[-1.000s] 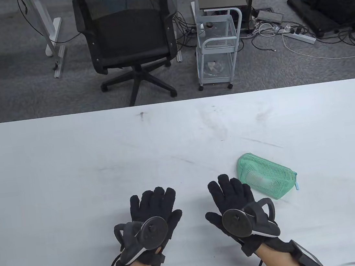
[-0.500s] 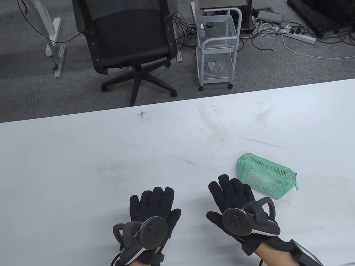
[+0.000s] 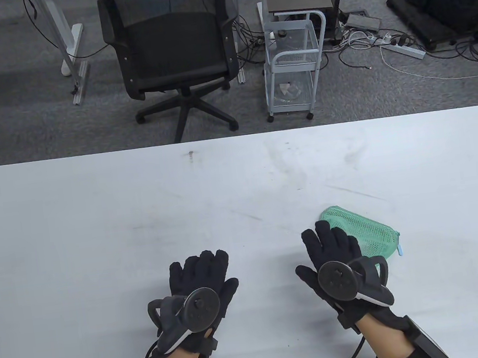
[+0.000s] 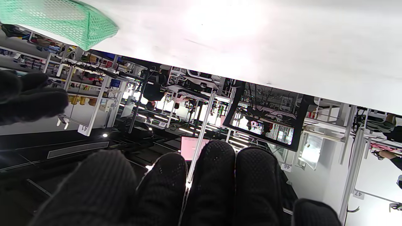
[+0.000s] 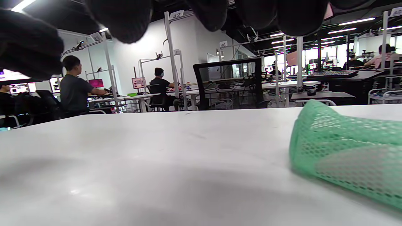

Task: Take cleansing milk out of the toiletry bag

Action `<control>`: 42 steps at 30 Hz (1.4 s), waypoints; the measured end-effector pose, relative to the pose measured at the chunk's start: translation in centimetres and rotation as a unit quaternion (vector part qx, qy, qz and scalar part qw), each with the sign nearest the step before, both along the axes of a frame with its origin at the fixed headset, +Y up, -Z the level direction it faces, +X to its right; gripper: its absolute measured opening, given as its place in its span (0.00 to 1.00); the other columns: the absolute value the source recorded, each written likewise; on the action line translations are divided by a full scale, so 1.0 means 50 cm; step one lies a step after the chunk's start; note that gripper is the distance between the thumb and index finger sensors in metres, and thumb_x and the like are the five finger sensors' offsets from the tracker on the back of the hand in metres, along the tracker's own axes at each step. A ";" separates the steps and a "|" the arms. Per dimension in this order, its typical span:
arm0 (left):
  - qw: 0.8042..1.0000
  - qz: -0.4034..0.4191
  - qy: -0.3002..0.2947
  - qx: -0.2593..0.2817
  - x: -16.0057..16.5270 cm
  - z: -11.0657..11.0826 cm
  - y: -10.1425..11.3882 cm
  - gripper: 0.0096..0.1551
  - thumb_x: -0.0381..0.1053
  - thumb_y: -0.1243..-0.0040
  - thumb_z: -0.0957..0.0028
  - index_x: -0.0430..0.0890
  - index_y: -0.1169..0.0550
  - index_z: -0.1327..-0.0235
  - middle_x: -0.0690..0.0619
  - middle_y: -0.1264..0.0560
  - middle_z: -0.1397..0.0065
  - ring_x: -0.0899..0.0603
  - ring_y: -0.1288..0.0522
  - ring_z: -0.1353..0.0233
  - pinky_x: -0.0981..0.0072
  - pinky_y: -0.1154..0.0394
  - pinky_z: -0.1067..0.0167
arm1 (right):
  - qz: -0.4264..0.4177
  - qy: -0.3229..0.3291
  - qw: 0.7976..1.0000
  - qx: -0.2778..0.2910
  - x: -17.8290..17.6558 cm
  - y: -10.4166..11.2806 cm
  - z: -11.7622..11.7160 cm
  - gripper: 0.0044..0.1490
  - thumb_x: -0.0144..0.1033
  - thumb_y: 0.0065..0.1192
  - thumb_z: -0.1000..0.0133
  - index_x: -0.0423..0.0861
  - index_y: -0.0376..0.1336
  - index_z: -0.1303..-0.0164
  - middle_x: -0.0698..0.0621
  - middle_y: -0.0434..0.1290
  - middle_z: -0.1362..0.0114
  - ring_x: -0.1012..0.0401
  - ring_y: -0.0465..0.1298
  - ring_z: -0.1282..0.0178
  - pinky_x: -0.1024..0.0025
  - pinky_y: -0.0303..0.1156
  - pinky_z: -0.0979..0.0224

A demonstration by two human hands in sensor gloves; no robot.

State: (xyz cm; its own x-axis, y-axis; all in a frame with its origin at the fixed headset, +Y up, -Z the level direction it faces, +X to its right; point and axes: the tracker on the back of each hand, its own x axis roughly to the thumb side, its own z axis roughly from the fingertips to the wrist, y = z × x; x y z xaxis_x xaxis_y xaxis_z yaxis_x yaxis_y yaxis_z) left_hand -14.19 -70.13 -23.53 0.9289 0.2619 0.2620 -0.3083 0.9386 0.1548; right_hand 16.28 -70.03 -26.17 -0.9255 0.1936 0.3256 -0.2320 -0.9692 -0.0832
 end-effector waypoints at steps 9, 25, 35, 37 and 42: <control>1.000 0.005 0.008 -0.002 -0.009 -0.004 0.001 0.37 0.64 0.35 0.47 0.54 0.26 0.23 0.44 0.24 0.19 0.29 0.26 0.23 0.27 0.41 0.26 | -0.024 -0.091 0.995 -0.020 0.096 0.001 -0.044 0.46 0.46 0.70 0.39 0.32 0.58 0.19 0.24 0.55 0.14 0.19 0.59 0.24 0.22 0.54 0.28; 1.000 0.007 0.009 -0.007 -0.012 -0.005 0.001 0.38 0.64 0.35 0.47 0.53 0.26 0.23 0.44 0.24 0.20 0.29 0.25 0.23 0.27 0.40 0.26 | -0.002 -0.193 0.977 -0.095 0.194 -0.068 -0.099 0.42 0.35 0.78 0.43 0.33 0.62 0.23 0.26 0.55 0.13 0.21 0.58 0.22 0.22 0.54 0.27; 1.000 0.007 0.008 -0.010 -0.012 -0.006 -0.001 0.38 0.64 0.35 0.47 0.53 0.25 0.24 0.44 0.23 0.20 0.30 0.24 0.24 0.27 0.40 0.26 | 0.001 -0.235 0.966 -0.110 0.231 -0.097 -0.108 0.35 0.31 0.77 0.43 0.33 0.67 0.27 0.27 0.57 0.13 0.21 0.59 0.22 0.23 0.54 0.27; 1.000 0.006 0.008 -0.011 -0.011 -0.006 -0.001 0.37 0.64 0.35 0.47 0.53 0.25 0.24 0.44 0.23 0.20 0.30 0.24 0.24 0.28 0.40 0.26 | 0.012 -0.232 0.966 -0.110 0.231 -0.101 -0.110 0.32 0.30 0.76 0.42 0.33 0.68 0.29 0.28 0.58 0.14 0.21 0.60 0.22 0.23 0.55 0.27; 1.000 0.007 0.007 -0.015 -0.011 -0.006 -0.002 0.38 0.64 0.35 0.47 0.53 0.25 0.24 0.44 0.23 0.21 0.30 0.24 0.25 0.28 0.40 0.26 | 0.018 -0.227 0.970 -0.088 0.227 -0.102 -0.111 0.26 0.28 0.76 0.42 0.35 0.72 0.35 0.30 0.61 0.14 0.23 0.62 0.22 0.23 0.56 0.27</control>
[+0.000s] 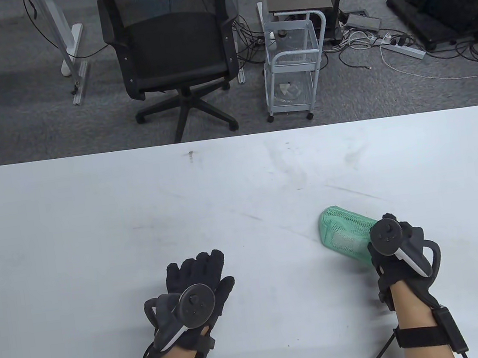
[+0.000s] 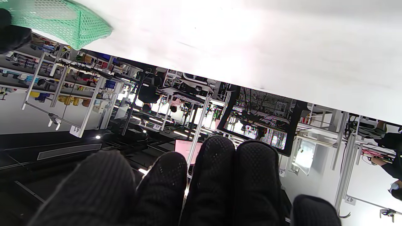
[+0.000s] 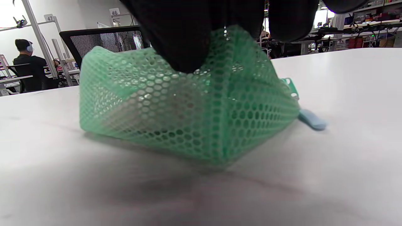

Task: Take cleansing milk out of the toiletry bag

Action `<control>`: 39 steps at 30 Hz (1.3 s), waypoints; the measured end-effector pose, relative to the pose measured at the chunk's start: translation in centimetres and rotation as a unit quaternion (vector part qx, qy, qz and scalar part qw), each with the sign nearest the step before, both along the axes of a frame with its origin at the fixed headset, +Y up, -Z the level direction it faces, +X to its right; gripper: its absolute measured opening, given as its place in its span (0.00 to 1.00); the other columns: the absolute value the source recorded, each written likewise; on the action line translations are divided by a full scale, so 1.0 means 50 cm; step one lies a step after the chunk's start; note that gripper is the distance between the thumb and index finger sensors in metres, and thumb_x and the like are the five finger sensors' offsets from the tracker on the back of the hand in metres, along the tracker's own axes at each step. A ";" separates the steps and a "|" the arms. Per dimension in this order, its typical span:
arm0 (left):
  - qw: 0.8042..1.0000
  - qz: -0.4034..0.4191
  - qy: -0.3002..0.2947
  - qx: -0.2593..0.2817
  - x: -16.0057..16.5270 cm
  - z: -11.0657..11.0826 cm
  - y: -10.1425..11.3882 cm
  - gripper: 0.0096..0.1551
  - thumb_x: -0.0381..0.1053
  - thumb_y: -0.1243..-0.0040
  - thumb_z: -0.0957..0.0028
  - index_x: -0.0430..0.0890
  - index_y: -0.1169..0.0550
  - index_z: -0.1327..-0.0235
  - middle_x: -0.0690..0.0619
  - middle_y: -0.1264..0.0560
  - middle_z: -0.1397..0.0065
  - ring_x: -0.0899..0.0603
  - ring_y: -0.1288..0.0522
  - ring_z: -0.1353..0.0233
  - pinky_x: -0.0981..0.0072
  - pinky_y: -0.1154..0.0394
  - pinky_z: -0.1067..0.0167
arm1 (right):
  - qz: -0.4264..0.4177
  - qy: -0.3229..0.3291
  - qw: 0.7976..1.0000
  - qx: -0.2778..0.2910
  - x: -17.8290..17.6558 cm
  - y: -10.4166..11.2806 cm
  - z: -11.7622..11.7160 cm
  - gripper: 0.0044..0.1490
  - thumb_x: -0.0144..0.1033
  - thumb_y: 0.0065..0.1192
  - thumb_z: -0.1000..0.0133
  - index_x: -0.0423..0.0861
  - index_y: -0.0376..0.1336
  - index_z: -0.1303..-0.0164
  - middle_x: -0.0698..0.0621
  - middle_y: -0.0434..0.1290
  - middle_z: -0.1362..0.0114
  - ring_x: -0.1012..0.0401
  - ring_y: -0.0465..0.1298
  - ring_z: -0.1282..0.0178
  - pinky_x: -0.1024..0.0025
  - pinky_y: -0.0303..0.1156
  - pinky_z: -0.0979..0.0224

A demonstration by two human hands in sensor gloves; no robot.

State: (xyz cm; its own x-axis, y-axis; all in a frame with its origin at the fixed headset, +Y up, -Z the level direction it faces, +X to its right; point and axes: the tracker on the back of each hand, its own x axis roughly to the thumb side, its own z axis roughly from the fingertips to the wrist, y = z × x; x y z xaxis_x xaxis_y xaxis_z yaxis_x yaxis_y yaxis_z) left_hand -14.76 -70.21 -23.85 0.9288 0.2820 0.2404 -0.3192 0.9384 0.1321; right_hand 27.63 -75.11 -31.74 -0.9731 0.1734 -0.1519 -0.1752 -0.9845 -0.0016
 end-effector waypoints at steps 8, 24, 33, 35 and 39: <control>1.000 0.000 0.001 -0.001 0.000 -0.001 0.000 0.37 0.64 0.35 0.47 0.53 0.25 0.24 0.44 0.23 0.21 0.30 0.24 0.25 0.28 0.39 0.27 | 0.013 0.016 0.999 0.042 -0.009 0.009 0.003 0.22 0.26 0.76 0.43 0.35 0.75 0.39 0.32 0.64 0.16 0.25 0.64 0.23 0.24 0.56 0.27; 1.000 0.000 0.001 -0.002 0.000 -0.002 -0.002 0.37 0.64 0.35 0.47 0.53 0.26 0.23 0.44 0.23 0.21 0.30 0.24 0.25 0.28 0.39 0.27 | 0.016 0.091 0.988 0.120 -0.049 0.041 0.019 0.21 0.27 0.77 0.44 0.37 0.76 0.42 0.33 0.68 0.18 0.26 0.66 0.24 0.24 0.58 0.27; 1.000 0.001 -0.001 -0.004 0.001 -0.002 -0.004 0.37 0.64 0.35 0.47 0.53 0.26 0.24 0.44 0.23 0.21 0.30 0.23 0.25 0.28 0.39 0.27 | -0.017 0.150 0.980 0.128 -0.087 0.059 0.035 0.21 0.28 0.76 0.44 0.36 0.76 0.42 0.33 0.68 0.18 0.26 0.67 0.24 0.25 0.59 0.28; 1.000 0.000 -0.002 -0.004 0.002 -0.002 -0.005 0.37 0.64 0.35 0.47 0.53 0.25 0.24 0.44 0.23 0.21 0.30 0.23 0.25 0.28 0.39 0.27 | -0.024 0.165 0.977 0.130 -0.097 0.064 0.039 0.21 0.28 0.76 0.44 0.36 0.76 0.42 0.33 0.68 0.18 0.26 0.67 0.24 0.25 0.59 0.28; 1.000 0.000 -0.005 -0.003 0.004 -0.001 -0.006 0.37 0.64 0.35 0.47 0.53 0.25 0.24 0.44 0.23 0.21 0.30 0.23 0.25 0.28 0.39 0.27 | -0.039 0.199 0.970 0.137 -0.125 0.074 0.053 0.21 0.28 0.77 0.44 0.36 0.76 0.42 0.33 0.68 0.18 0.26 0.67 0.24 0.25 0.59 0.28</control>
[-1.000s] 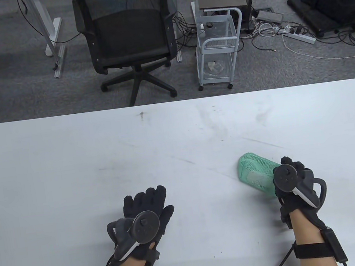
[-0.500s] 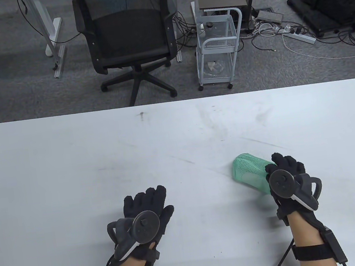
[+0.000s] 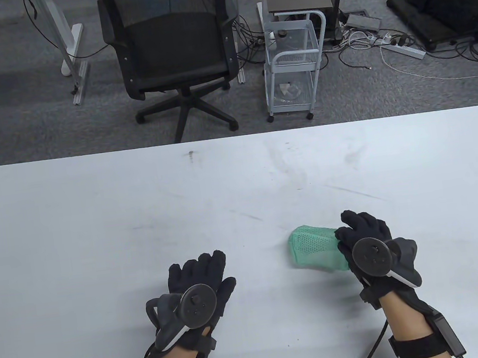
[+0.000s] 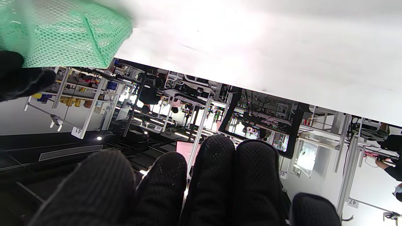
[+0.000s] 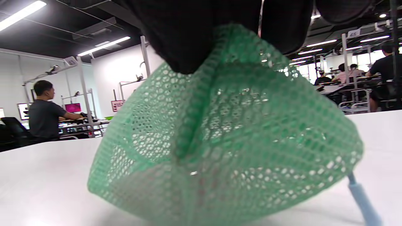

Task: Take cleansing milk out of the toiletry bag

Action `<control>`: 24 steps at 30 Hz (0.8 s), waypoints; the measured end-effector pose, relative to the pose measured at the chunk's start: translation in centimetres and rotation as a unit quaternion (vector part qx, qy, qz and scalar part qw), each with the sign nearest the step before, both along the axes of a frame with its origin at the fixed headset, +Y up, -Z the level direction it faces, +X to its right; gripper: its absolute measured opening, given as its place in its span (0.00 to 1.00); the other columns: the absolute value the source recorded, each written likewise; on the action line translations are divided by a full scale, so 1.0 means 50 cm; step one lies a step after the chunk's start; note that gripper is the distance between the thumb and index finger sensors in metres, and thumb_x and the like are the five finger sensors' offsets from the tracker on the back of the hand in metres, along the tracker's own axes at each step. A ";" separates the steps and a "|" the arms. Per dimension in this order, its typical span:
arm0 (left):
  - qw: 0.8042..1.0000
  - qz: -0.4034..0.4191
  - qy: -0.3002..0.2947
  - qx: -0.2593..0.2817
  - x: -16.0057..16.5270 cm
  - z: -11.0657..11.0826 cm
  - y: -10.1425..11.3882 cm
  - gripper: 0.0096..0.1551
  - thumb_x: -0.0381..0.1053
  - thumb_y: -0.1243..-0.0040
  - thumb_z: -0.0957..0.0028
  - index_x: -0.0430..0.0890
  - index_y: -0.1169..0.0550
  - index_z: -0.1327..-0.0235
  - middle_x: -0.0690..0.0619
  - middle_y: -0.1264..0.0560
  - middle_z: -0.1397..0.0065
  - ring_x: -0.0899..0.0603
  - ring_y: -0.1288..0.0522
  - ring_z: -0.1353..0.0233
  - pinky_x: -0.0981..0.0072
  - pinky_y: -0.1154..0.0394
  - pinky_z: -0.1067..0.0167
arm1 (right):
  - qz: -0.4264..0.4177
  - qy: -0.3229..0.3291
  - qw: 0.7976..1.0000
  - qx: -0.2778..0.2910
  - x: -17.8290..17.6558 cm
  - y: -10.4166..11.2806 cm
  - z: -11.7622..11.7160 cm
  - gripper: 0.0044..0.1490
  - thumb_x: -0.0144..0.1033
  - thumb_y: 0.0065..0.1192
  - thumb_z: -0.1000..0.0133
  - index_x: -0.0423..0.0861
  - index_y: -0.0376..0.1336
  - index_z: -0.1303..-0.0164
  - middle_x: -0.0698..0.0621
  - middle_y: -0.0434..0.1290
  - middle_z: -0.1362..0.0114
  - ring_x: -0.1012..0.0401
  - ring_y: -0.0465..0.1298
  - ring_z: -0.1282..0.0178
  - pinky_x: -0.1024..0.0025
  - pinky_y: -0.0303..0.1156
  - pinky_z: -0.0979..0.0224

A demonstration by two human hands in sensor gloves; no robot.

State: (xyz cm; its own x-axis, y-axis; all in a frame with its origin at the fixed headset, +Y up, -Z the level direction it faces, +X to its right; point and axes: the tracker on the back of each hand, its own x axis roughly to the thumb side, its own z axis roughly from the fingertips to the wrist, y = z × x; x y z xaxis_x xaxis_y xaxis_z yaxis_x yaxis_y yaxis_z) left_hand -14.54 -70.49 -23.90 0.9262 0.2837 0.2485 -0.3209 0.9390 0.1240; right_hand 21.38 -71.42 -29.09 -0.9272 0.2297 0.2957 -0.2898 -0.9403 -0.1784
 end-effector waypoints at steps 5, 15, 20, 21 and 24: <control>1.000 -0.002 -0.006 -0.001 0.005 0.000 -0.004 0.37 0.64 0.34 0.47 0.53 0.25 0.24 0.44 0.23 0.21 0.30 0.23 0.25 0.28 0.39 0.27 | 0.001 0.040 0.999 0.013 -0.037 0.008 0.019 0.21 0.28 0.76 0.44 0.36 0.76 0.42 0.33 0.68 0.18 0.26 0.67 0.25 0.25 0.60 0.28; 0.999 -0.031 -0.031 -0.026 0.040 -0.002 -0.032 0.37 0.64 0.34 0.47 0.53 0.25 0.24 0.44 0.22 0.21 0.30 0.23 0.26 0.28 0.39 0.27 | 0.009 0.120 0.993 0.016 -0.119 0.010 0.060 0.21 0.28 0.76 0.44 0.37 0.76 0.42 0.33 0.68 0.18 0.26 0.67 0.25 0.25 0.60 0.28; 0.996 -0.059 -0.043 -0.046 0.063 -0.005 -0.052 0.37 0.64 0.34 0.47 0.54 0.25 0.24 0.45 0.23 0.21 0.30 0.23 0.26 0.28 0.39 0.27 | 0.010 0.145 0.989 0.011 -0.146 0.001 0.072 0.21 0.29 0.76 0.44 0.37 0.76 0.42 0.33 0.68 0.18 0.26 0.67 0.25 0.25 0.60 0.28; 0.996 -0.059 -0.045 -0.047 0.065 -0.005 -0.054 0.37 0.64 0.34 0.47 0.54 0.25 0.24 0.45 0.23 0.21 0.30 0.23 0.26 0.28 0.39 0.27 | 0.011 0.148 0.989 0.009 -0.150 -0.002 0.073 0.21 0.29 0.77 0.44 0.37 0.76 0.43 0.33 0.68 0.18 0.26 0.68 0.25 0.25 0.60 0.28; 0.996 -0.063 -0.050 -0.050 0.069 -0.005 -0.059 0.37 0.64 0.34 0.47 0.53 0.25 0.24 0.45 0.22 0.21 0.30 0.23 0.26 0.28 0.38 0.27 | 0.011 0.157 0.988 -0.003 -0.161 -0.012 0.073 0.21 0.29 0.76 0.44 0.37 0.76 0.42 0.33 0.68 0.18 0.26 0.67 0.25 0.26 0.61 0.28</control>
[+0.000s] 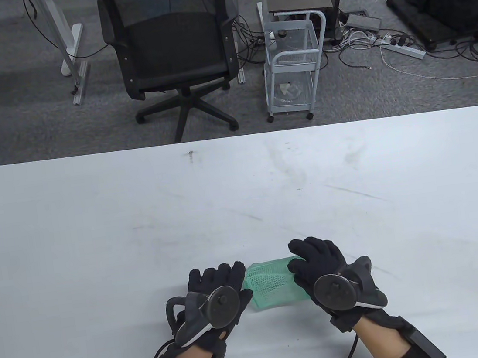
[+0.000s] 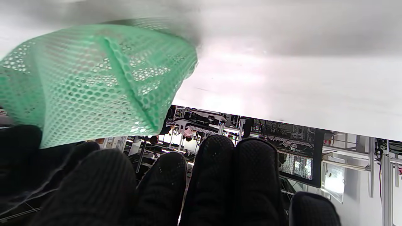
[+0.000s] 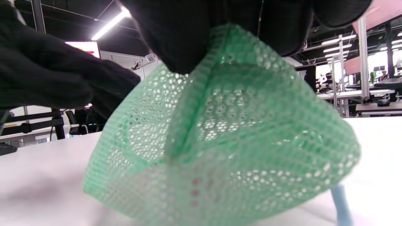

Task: Take cleansing milk out of the toiletry bag

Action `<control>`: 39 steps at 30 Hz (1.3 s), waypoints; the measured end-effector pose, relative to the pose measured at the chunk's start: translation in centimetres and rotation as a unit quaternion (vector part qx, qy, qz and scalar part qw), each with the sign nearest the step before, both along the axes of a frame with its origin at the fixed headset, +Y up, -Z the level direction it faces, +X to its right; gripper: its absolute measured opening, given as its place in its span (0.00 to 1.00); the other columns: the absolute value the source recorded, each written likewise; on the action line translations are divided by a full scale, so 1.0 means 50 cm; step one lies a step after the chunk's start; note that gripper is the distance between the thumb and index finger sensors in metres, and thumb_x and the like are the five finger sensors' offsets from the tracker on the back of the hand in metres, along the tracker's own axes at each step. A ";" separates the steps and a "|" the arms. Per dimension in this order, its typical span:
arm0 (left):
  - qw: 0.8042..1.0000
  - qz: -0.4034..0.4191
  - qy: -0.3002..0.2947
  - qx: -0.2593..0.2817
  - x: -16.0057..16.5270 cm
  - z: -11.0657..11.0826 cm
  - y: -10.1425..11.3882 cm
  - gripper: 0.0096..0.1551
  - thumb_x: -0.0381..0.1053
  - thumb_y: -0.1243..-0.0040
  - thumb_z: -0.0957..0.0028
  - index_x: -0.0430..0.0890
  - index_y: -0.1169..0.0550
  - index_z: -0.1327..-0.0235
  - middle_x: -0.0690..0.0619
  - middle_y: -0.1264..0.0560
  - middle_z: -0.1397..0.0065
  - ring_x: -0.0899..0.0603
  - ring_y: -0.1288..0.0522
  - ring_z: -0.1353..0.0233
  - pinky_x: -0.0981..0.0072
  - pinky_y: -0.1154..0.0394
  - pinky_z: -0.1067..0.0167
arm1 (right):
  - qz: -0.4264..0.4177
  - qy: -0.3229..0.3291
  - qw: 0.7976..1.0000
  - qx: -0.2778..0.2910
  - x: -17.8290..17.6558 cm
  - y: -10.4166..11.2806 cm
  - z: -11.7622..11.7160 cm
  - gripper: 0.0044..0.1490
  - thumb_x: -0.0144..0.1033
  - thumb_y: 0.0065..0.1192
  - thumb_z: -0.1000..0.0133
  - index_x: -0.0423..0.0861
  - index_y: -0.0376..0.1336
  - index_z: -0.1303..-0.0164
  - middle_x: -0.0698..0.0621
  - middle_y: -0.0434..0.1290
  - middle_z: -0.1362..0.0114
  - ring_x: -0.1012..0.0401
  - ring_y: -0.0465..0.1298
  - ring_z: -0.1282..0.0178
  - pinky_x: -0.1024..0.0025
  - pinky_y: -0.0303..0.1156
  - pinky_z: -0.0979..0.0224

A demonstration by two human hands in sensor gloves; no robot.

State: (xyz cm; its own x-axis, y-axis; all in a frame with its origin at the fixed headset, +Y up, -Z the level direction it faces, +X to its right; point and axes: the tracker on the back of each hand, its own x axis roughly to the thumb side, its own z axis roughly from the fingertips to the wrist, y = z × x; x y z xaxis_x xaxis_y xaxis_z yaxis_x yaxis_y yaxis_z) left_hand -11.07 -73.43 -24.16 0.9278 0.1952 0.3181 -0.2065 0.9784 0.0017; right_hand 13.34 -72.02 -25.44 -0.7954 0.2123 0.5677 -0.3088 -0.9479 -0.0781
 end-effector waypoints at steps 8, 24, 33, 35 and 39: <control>0.999 -0.013 -0.006 -0.050 0.002 -0.012 -0.026 0.36 0.63 0.33 0.47 0.53 0.24 0.25 0.45 0.22 0.22 0.31 0.22 0.26 0.28 0.38 0.27 | 0.007 0.013 0.999 -0.046 -0.013 -0.023 -0.008 0.22 0.29 0.75 0.44 0.36 0.75 0.41 0.32 0.68 0.18 0.26 0.68 0.25 0.26 0.61 0.29; 0.998 -0.026 -0.011 -0.051 0.011 -0.014 -0.038 0.32 0.61 0.32 0.47 0.54 0.20 0.29 0.46 0.19 0.25 0.32 0.20 0.29 0.29 0.37 0.27 | -0.038 -0.084 0.992 -0.087 0.059 -0.027 -0.052 0.27 0.33 0.74 0.42 0.35 0.73 0.36 0.30 0.68 0.19 0.25 0.67 0.27 0.26 0.60 0.29; 0.998 -0.040 -0.017 -0.046 0.020 -0.011 -0.039 0.29 0.59 0.30 0.48 0.54 0.18 0.33 0.46 0.18 0.26 0.32 0.19 0.30 0.29 0.37 0.27 | 0.022 -0.130 0.981 -0.140 0.079 -0.090 -0.097 0.32 0.36 0.73 0.41 0.34 0.70 0.30 0.28 0.64 0.17 0.23 0.65 0.26 0.25 0.59 0.29; 0.998 -0.043 -0.018 -0.046 0.022 -0.010 -0.039 0.29 0.59 0.30 0.48 0.53 0.18 0.33 0.46 0.18 0.26 0.32 0.18 0.30 0.29 0.36 0.27 | 0.032 -0.131 0.978 -0.156 0.077 -0.101 -0.103 0.33 0.37 0.72 0.41 0.34 0.69 0.29 0.27 0.63 0.17 0.23 0.64 0.26 0.25 0.58 0.29; 0.998 -0.049 -0.019 -0.046 0.026 -0.009 -0.040 0.29 0.59 0.29 0.48 0.53 0.17 0.33 0.46 0.18 0.26 0.32 0.18 0.30 0.29 0.36 0.27 | 0.044 -0.129 0.974 -0.181 0.072 -0.116 -0.110 0.33 0.37 0.71 0.40 0.34 0.69 0.28 0.27 0.62 0.16 0.22 0.63 0.26 0.24 0.58 0.29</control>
